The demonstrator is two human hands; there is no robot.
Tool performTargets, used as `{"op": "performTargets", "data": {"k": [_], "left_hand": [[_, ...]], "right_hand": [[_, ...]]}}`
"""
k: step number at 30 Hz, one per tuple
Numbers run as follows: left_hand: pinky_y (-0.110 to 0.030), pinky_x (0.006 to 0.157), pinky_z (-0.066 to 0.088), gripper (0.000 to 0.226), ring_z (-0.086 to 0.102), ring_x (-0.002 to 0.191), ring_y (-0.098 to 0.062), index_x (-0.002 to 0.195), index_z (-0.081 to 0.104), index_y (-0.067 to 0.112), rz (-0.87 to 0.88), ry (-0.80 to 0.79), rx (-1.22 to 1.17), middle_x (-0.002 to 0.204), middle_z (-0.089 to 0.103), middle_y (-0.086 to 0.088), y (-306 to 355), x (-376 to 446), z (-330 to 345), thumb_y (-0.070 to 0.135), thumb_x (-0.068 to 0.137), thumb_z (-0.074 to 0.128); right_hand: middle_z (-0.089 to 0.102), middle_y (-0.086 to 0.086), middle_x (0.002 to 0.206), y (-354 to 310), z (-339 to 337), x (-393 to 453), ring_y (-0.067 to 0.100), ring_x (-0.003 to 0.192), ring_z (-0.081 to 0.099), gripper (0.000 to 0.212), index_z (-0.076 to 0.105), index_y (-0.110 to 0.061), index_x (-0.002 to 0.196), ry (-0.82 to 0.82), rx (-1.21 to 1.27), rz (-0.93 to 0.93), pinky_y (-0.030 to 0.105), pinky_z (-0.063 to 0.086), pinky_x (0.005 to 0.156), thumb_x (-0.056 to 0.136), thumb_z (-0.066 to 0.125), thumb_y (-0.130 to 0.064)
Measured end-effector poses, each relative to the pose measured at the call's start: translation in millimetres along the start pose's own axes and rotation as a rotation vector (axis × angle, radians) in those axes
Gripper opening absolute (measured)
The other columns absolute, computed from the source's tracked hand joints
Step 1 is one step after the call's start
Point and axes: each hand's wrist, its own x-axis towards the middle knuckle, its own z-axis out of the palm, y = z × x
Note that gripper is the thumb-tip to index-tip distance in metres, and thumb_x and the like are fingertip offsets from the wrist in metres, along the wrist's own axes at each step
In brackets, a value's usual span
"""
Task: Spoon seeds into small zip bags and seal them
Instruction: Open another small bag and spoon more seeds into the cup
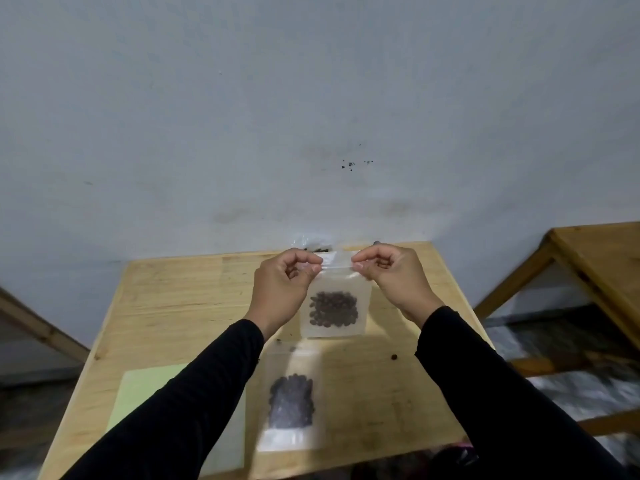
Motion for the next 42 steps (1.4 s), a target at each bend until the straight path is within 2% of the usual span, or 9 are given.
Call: {"op": "performTargets", "data": {"k": [4,9,14,18,23,28,34,39,42], "left_hand": [[-0.011,0.057,0.039,0.015,0.045,0.055,0.001,0.080,0.071,0.026,-0.005,0.045,-0.010,0.061,0.056,0.016,3,3,2,0.013,0.085,0.068],[-0.006,0.053,0.033,0.002,0.040,0.050,0.000,0.086,0.071,0.023,0.018,-0.032,0.085,0.056,0.055,0.024,4,2,3,0.022,0.083,0.071],[-0.009,0.054,0.039,0.007,0.045,0.047,0.000,0.081,0.067,0.023,-0.001,-0.070,0.092,0.087,0.066,0.014,3,5,1,0.018,0.085,0.068],[-0.012,0.053,0.041,0.012,0.050,0.048,-0.005,0.077,0.066,0.025,-0.029,-0.064,0.101,0.094,0.067,0.012,-4,2,1,0.017,0.086,0.067],[-0.018,0.058,0.049,0.009,0.061,0.061,-0.017,0.080,0.067,0.026,-0.115,0.019,0.085,0.094,0.069,0.011,-17,1,-12,0.017,0.084,0.068],[-0.022,0.078,0.048,0.007,0.060,0.085,-0.008,0.090,0.068,0.023,-0.271,0.020,0.106,0.099,0.067,0.011,-56,-15,-31,0.023,0.083,0.071],[-0.005,0.059,0.036,0.025,0.051,0.064,0.000,0.107,0.068,0.020,-0.380,-0.007,0.372,0.074,0.060,0.006,-112,-50,-29,0.019,0.082,0.071],[-0.013,0.104,0.020,0.038,0.038,0.131,-0.015,0.123,0.059,0.019,-0.429,-0.089,0.557,0.143,0.040,-0.001,-149,-65,-15,0.017,0.086,0.065],[-0.016,0.112,0.014,0.044,0.026,0.140,-0.016,0.131,0.053,0.009,-0.307,-0.126,0.608,0.153,0.025,-0.003,-161,-74,-12,0.012,0.088,0.060]], "right_hand": [[0.064,0.003,0.081,-3,7,3,0.008,0.067,0.056,0.015,0.071,-0.023,0.077,-0.016,0.041,0.004,0.025,0.048,0.074,0.078,0.073,-0.009],[0.067,-0.006,0.083,4,14,7,0.027,0.096,0.056,0.018,0.072,-0.031,0.081,-0.042,-0.072,0.017,0.048,0.045,0.098,0.066,0.076,-0.040],[0.065,-0.022,0.067,2,21,4,-0.008,0.071,0.055,0.005,0.072,-0.022,0.077,-0.094,0.024,0.040,0.010,0.042,0.081,0.077,0.076,-0.018],[0.061,-0.014,0.077,1,30,2,-0.031,0.072,0.045,0.007,0.071,-0.004,0.085,-0.086,0.061,0.048,0.019,0.040,0.078,0.080,0.071,-0.007],[0.066,-0.007,0.081,17,42,-4,0.000,0.068,0.059,0.006,0.070,-0.013,0.086,-0.207,0.106,0.127,0.019,0.048,0.071,0.081,0.071,-0.011],[0.068,-0.003,0.070,49,64,-26,0.006,0.059,0.058,0.009,0.071,-0.014,0.081,-0.241,0.050,0.282,0.016,0.049,0.058,0.080,0.069,-0.005],[0.068,-0.001,0.079,102,103,-56,0.011,0.072,0.061,0.008,0.071,-0.015,0.086,-0.190,-0.121,0.421,0.021,0.051,0.069,0.081,0.069,-0.010],[0.062,-0.004,0.088,127,122,-71,0.009,0.084,0.059,0.009,0.067,-0.017,0.089,-0.112,-0.372,0.397,0.025,0.049,0.083,0.080,0.067,-0.016],[0.051,-0.001,0.092,132,130,-79,-0.003,0.079,0.054,0.025,0.053,0.001,0.105,-0.082,-0.484,0.273,0.007,0.043,0.073,0.081,0.061,0.005]]}}
